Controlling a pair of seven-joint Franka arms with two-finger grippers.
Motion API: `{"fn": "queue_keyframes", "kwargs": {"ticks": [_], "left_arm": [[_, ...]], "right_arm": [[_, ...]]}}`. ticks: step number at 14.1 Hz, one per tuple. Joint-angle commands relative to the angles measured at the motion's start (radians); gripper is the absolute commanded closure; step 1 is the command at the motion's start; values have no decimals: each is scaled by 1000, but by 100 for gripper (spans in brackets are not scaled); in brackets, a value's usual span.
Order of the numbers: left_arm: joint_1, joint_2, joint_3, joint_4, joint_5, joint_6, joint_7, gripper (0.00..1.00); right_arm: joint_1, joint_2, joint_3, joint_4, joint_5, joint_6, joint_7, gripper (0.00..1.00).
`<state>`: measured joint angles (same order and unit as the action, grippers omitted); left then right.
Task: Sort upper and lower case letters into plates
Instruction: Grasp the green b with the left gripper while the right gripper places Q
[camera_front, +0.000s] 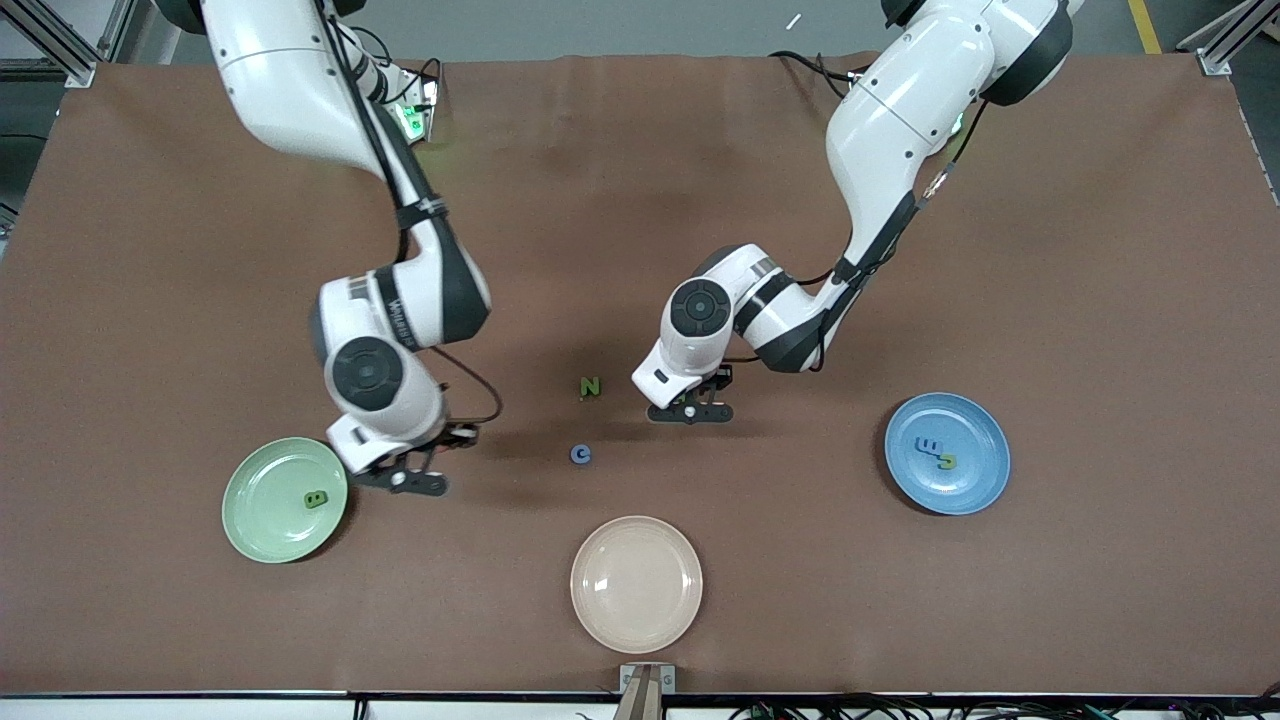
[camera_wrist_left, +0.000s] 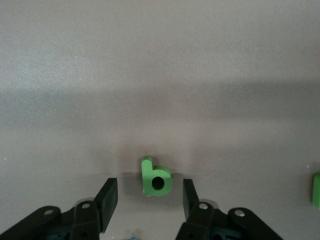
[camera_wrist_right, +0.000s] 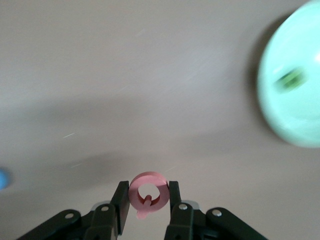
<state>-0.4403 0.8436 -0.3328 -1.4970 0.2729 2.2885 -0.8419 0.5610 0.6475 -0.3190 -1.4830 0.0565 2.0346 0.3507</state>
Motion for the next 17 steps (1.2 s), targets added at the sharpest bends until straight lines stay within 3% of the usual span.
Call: {"fn": "queue_keyframes", "kwargs": {"ticks": [1,4,7,8,9,10,12,15,16,17], "left_arm": [[-8,5,8,12,8,-1,-23,47],[-37,18,20,14,11,-1,-49,48],[-43,20,23,23,12,-1,-51,49],[-43,18,23,23,12,-1,-49,49],[-43,18,24,26,12,-1,-49,49],[-43,25,27,37,12,-1,-49,50],[-43,31,37,40,12,0,-49,53],[-41,34,37,43,12,0,-51,56],[-40,34,37,43,11,0,-51,60],[-40,32,37,41,11,0,-51,73]], "right_arm": [[-85,3,-54,-8,9,-1,-253,95],[-205,9,-52,-6,2,10,-483,93],[-283,47,-49,-16,8,131,-602,88],[-288,69,-49,-16,8,151,-604,77],[-288,84,-49,-16,8,173,-602,45],[-288,86,-49,-17,9,186,-602,19],[-285,84,-49,-17,11,187,-602,5],[-253,75,-45,-17,20,173,-584,3],[-221,72,-45,-17,20,153,-553,3],[-192,66,-45,-13,22,129,-505,3]]}}
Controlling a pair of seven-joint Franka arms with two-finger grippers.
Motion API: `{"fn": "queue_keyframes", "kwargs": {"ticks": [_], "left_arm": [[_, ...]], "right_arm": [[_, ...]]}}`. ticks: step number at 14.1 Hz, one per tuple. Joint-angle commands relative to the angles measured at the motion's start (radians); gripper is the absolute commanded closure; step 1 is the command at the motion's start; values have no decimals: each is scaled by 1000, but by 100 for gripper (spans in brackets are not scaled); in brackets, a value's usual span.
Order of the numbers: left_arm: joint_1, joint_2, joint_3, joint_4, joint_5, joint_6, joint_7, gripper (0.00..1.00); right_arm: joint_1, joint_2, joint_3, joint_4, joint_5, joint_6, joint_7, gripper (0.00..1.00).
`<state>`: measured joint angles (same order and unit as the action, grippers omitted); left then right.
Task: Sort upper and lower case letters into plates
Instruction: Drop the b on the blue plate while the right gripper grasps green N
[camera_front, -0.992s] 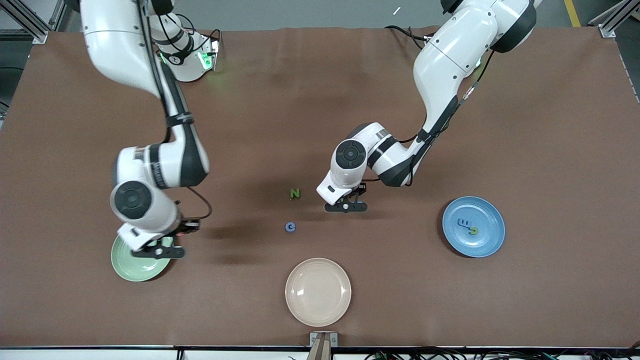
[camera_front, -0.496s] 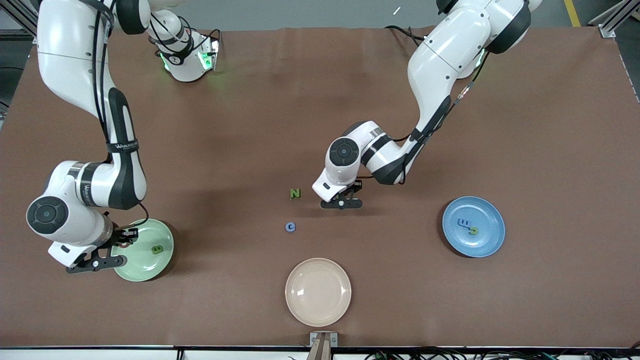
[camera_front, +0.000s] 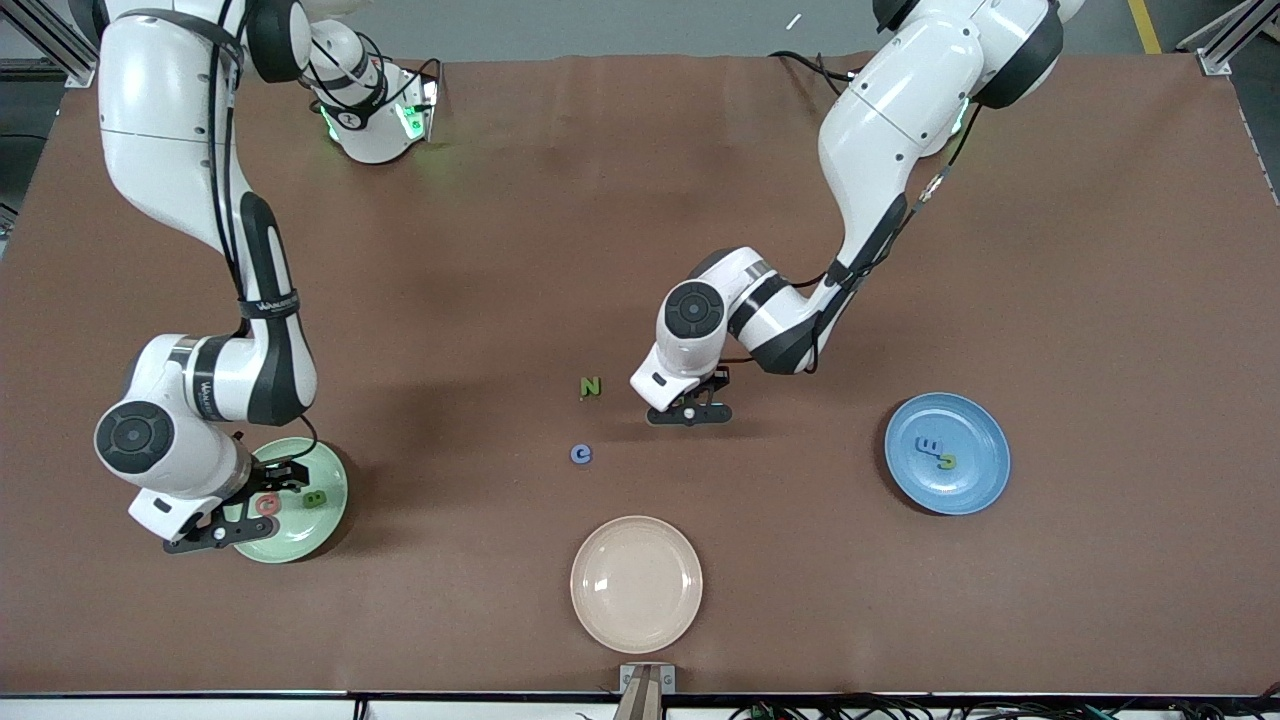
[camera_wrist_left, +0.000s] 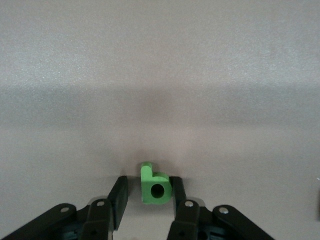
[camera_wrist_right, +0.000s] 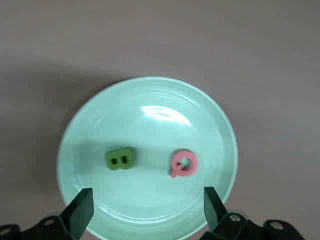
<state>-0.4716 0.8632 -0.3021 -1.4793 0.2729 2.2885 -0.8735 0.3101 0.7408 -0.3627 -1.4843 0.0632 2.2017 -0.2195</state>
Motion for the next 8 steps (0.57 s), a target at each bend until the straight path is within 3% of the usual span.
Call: {"fn": "queue_keyframes", "kwargs": {"ticks": [1,2,3,8], "left_arm": [[-10,13,6,24,6,0,-22,89],[-9,11,6,24,6,0,-22,97],[-5,7,6,24,9,0,-21,99],[149,-101,3,16,17,-58,-7,99]], "right_arm": [[95,-37,-1,-10,23,-51,103,3],[133,-41,-1,-10,47,-53,138,3],[174,-43,-1,-10,72,-63,175,3],[377,-50,-1,-16,208,-85,351,3]]}}
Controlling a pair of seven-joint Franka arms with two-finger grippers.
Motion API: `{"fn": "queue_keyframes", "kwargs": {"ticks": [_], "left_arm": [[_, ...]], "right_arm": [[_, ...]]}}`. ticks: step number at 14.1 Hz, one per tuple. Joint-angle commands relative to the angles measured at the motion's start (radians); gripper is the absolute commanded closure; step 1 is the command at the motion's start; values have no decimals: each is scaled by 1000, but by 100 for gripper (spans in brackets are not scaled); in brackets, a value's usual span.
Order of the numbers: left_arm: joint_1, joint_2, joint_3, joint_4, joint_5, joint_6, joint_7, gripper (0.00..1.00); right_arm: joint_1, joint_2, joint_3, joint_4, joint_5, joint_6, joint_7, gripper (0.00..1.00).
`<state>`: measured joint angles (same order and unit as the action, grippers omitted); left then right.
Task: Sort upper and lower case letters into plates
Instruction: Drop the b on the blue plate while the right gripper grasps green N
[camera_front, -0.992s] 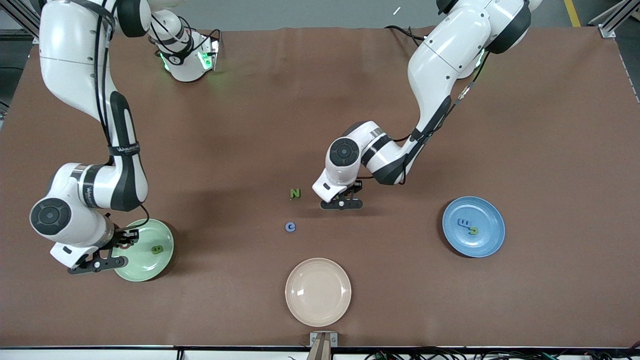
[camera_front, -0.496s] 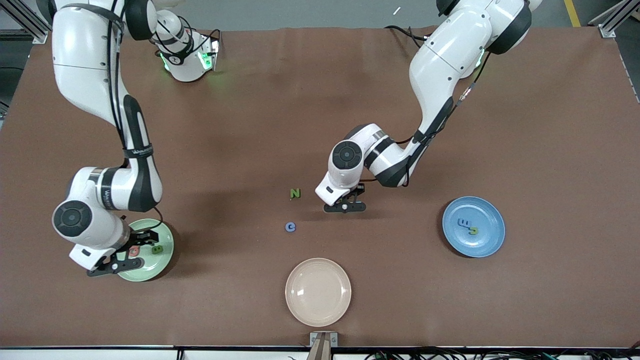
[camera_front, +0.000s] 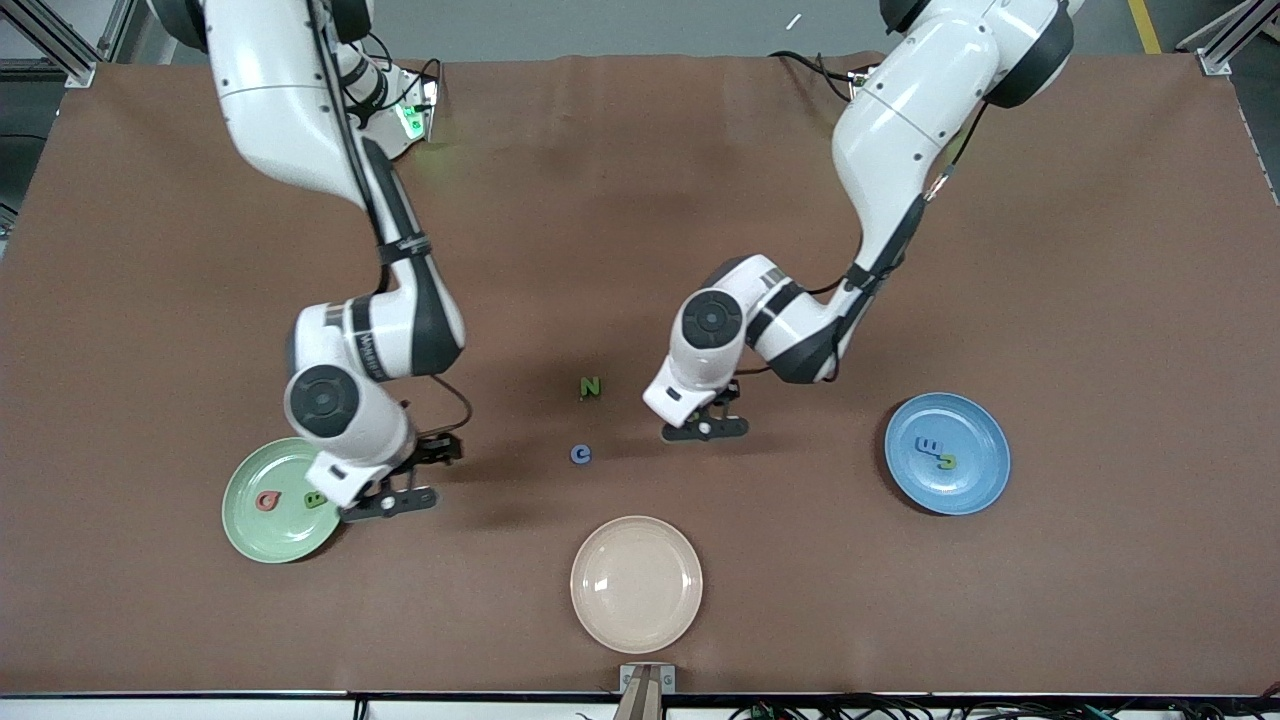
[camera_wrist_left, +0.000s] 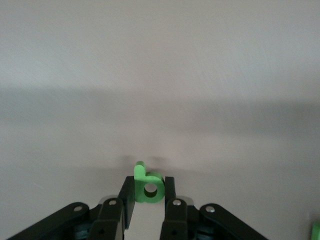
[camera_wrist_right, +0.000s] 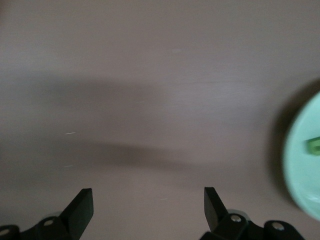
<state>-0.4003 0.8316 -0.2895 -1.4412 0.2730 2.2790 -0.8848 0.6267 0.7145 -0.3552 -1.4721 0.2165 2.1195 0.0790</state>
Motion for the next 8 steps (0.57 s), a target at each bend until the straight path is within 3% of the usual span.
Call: {"fn": "queue_keyframes", "kwargs": {"ticks": [1,4,8], "left_arm": [[109,-86,-10,-22,18,-67,10,100],[240,-106,-8,-37,18,-146,93,100],[440,-184,-11,-149,18,-185,298,100]], "right_arm": [[97,-23,-8,-28,82,2,86,3],[203,-14,-8,-31,132,37,183,3],[295,-3,-10,-83,130,115,252,3]]}}
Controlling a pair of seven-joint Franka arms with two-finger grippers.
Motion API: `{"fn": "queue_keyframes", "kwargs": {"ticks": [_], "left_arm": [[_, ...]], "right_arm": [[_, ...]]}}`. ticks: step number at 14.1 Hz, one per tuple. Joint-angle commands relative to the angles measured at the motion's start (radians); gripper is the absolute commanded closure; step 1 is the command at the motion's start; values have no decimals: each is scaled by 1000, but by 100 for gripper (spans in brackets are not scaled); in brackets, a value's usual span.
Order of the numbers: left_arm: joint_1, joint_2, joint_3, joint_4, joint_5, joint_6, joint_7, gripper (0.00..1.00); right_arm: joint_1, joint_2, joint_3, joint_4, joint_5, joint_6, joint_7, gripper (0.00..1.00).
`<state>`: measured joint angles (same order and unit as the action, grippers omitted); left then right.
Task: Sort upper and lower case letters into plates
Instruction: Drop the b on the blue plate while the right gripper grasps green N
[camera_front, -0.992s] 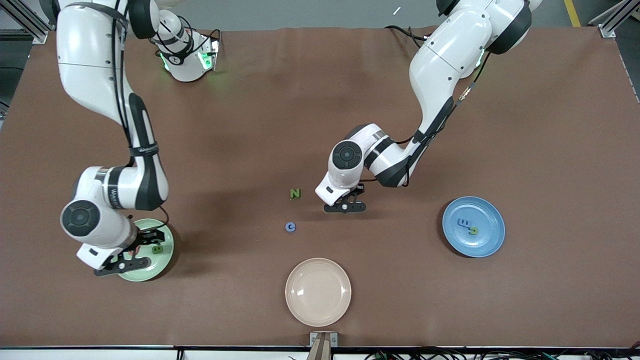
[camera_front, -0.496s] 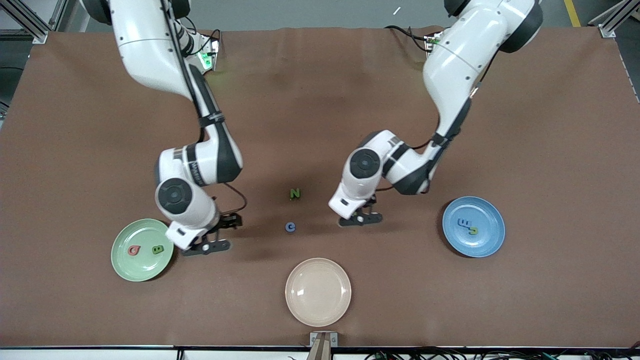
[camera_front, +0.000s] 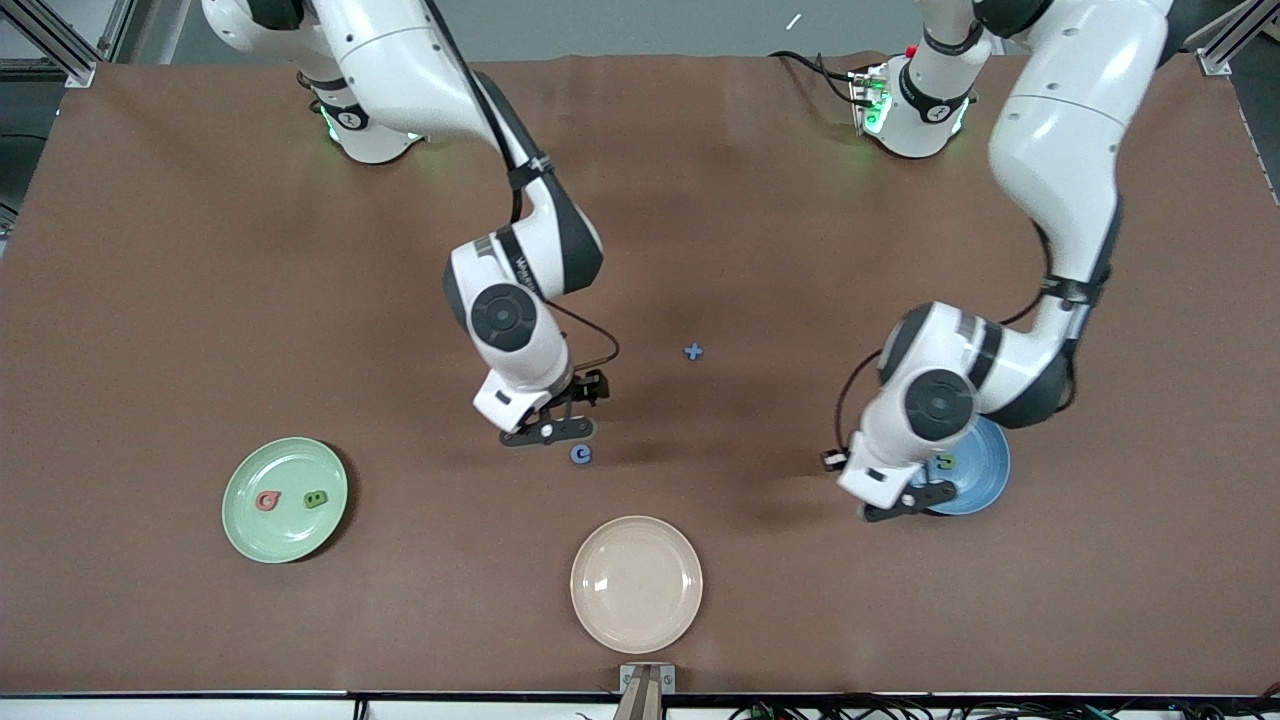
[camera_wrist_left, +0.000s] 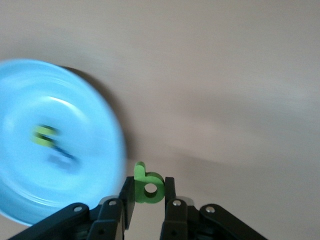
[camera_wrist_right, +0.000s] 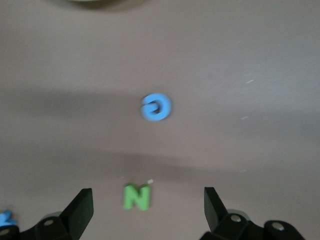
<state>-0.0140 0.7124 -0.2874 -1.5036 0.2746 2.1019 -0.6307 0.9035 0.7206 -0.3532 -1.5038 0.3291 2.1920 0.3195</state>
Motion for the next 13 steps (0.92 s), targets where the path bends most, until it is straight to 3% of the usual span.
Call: {"fn": "queue_keyframes", "kwargs": {"ticks": [1,4,5,6,8,11,12,13], "left_arm": [[110,-68,-13,-114,17,-8,102,100],[184,-65,-13,-161,17,-8,181,98],[195,-62,-13,-170,18,-8,184,91],[207,-62,-12,-182,21,4,215,76],[227,-62,-13,-185,24,21,253,2],[217,-102,-36,-208,23,35,235,0],[218,-106,-82,-208,21,35,223,0],[215,-107,-125,-208,18,35,183,0]], "right_arm": [[34,0,-12,-81,18,90,30,2],[57,36,-12,-93,18,144,39,1],[66,46,-12,-96,16,149,41,1],[67,52,-13,-102,16,153,49,1],[84,62,-12,-118,16,178,84,1],[95,76,-12,-121,16,195,115,6],[95,76,-12,-121,16,193,115,14],[95,76,-12,-121,15,187,115,29]]}}
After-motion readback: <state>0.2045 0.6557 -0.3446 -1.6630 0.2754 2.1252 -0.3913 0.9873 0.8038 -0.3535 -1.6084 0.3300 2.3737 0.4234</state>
